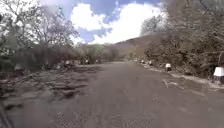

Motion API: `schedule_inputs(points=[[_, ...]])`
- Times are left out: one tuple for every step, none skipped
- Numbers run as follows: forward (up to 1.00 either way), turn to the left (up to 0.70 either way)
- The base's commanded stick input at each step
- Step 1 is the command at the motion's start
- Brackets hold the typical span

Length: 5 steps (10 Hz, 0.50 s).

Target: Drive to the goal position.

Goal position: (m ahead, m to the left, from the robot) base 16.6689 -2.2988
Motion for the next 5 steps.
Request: schedule_inputs(points=[[0.70, 0.00], [0.70, 0.00], [0.70, 0.00], [0.70, 0.00], [0.70, 0.00]])
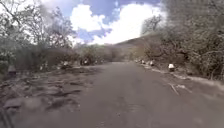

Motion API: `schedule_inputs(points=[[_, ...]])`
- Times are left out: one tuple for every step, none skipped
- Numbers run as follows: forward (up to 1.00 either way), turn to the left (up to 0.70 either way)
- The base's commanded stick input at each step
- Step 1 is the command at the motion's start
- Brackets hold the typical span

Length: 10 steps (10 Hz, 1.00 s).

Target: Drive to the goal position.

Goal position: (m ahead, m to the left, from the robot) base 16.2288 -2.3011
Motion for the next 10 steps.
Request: schedule_inputs(points=[[0.70, 0.00], [0.70, 0.00], [0.70, 0.00], [0.70, 0.00], [0.70, 0.00], [0.70, 0.00], [0.70, 0.00], [0.70, 0.00], [0.70, 0.00], [0.70, 0.00]])
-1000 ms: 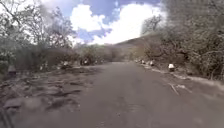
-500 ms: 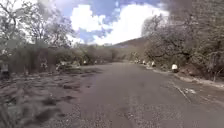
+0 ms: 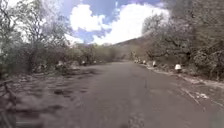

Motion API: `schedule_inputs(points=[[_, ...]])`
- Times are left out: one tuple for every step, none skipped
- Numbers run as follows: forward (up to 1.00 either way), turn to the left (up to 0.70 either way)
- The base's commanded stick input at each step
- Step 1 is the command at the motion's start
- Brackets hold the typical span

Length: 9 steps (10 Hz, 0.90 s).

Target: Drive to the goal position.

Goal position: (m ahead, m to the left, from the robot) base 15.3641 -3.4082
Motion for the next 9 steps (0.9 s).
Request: schedule_inputs(points=[[0.70, 0.00], [0.70, 0.00], [0.70, 0.00], [0.70, 0.00], [0.70, 0.00], [0.70, 0.00], [0.70, 0.00], [0.70, 0.00], [0.70, 0.00]])
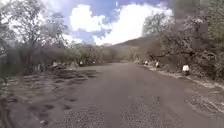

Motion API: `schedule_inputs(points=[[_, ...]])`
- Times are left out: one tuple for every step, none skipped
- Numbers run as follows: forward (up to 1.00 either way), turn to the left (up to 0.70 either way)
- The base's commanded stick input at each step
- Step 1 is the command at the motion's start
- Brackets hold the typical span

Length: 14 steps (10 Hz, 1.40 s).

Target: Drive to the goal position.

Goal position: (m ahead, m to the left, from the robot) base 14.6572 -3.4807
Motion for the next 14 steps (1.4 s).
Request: schedule_inputs(points=[[0.70, 0.00], [0.70, 0.00], [0.70, 0.00], [0.70, 0.00], [0.70, 0.00], [0.70, 0.00], [0.70, 0.00], [0.70, 0.00], [0.70, 0.00], [0.70, 0.00], [0.70, 0.00], [0.70, 0.00], [0.70, 0.00], [0.70, 0.00]])
